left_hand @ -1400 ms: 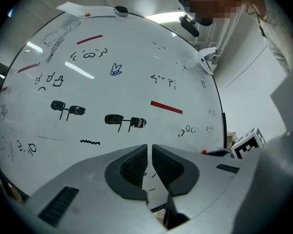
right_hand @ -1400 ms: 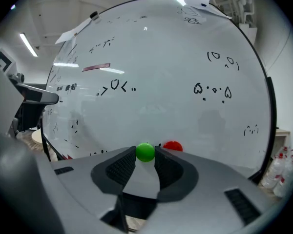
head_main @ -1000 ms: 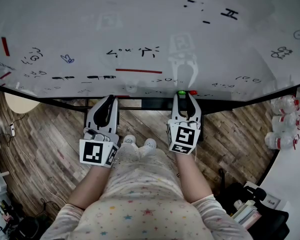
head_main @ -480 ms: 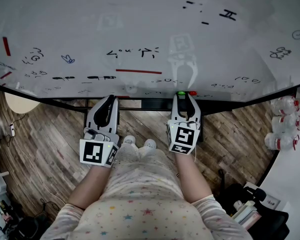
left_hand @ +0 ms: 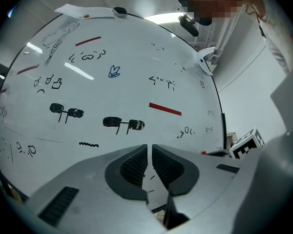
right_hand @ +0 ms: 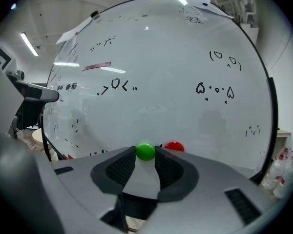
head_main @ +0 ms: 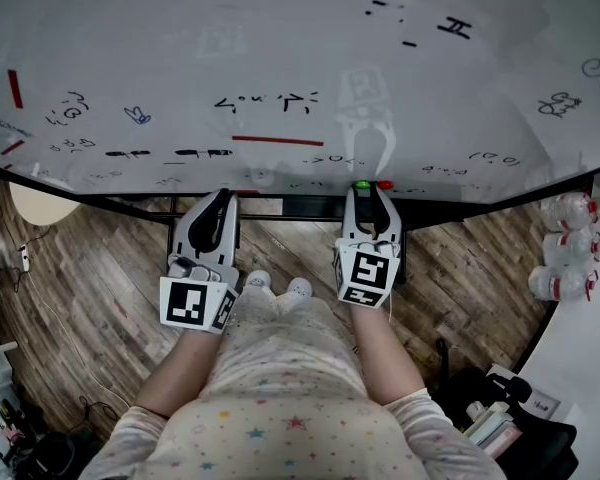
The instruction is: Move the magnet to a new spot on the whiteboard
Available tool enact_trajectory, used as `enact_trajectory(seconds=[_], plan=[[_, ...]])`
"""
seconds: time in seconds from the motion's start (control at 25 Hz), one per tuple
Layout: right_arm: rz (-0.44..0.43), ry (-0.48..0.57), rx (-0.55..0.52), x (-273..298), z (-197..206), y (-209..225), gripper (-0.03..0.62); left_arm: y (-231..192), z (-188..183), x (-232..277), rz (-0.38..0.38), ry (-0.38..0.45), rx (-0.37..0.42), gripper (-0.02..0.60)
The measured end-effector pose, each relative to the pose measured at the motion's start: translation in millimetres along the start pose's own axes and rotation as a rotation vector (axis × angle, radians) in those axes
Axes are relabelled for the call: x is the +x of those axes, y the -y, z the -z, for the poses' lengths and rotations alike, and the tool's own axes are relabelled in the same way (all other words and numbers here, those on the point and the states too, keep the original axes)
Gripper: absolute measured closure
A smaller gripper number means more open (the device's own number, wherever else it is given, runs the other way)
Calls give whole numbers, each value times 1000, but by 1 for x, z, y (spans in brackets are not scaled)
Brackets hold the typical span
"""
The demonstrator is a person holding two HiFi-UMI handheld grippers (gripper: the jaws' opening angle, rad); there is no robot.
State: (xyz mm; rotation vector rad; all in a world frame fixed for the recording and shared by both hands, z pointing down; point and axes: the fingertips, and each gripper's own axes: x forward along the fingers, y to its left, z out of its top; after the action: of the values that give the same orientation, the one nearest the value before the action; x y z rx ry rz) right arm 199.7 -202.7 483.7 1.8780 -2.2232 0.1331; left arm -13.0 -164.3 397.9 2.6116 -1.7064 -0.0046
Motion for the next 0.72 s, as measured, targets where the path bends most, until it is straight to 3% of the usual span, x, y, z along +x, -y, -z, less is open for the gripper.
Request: enact_trajectory(seconds=[0.72], plan=[[-19, 9, -8, -16, -5, -7, 465, 7, -4, -7, 12, 12, 0, 545]])
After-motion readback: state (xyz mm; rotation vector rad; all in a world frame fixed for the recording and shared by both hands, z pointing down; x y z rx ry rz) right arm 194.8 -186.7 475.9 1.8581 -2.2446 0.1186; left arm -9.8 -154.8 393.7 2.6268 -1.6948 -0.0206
